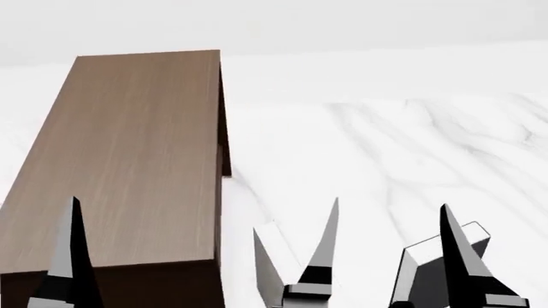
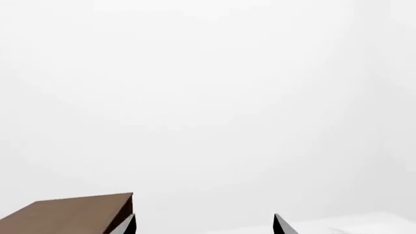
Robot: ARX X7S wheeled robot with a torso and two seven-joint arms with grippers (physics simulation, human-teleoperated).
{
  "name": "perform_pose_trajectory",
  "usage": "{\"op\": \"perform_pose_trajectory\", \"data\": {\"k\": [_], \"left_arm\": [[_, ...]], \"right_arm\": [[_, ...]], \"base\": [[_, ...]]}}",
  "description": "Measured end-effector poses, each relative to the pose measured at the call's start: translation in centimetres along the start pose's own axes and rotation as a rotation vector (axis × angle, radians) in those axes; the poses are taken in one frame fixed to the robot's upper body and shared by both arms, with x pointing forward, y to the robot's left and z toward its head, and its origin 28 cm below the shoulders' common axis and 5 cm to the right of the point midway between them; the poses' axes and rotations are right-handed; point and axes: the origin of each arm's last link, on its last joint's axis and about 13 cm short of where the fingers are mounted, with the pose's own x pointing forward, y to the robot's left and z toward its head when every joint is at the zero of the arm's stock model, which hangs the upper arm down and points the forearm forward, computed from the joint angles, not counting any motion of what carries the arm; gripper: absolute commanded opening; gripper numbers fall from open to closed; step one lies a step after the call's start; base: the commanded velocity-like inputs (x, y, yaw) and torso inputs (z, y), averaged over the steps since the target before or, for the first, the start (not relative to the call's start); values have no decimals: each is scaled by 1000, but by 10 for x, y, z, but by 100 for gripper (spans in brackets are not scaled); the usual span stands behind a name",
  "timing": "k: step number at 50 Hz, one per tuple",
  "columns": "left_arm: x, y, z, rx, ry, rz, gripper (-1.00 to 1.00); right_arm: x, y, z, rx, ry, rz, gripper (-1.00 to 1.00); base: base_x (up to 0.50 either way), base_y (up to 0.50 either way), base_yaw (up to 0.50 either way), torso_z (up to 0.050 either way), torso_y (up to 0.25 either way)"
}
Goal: Pick up the book in the middle and place it on the cabinet shelf.
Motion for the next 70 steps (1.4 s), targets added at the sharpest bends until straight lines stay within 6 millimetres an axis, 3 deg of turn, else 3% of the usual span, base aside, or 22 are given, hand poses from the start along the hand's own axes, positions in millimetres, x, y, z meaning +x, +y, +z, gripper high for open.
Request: {"op": "perform_pose_trajectory", "data": {"k": [16, 56, 70], "left_arm": [[0, 0, -1, -11, 1, 0, 100], [0, 2, 1, -40, -22, 15, 100], [-1, 1, 1, -25, -17, 0, 100]], "right_arm": [[3, -1, -4, -48, 17, -43, 100], [4, 1, -7, -98, 43, -53, 100], [4, 1, -8, -97, 44, -52, 100]], "base": [[-26, -144, -250, 1, 0], [0, 0, 0, 50, 0], [0, 0, 0, 41, -182]]}}
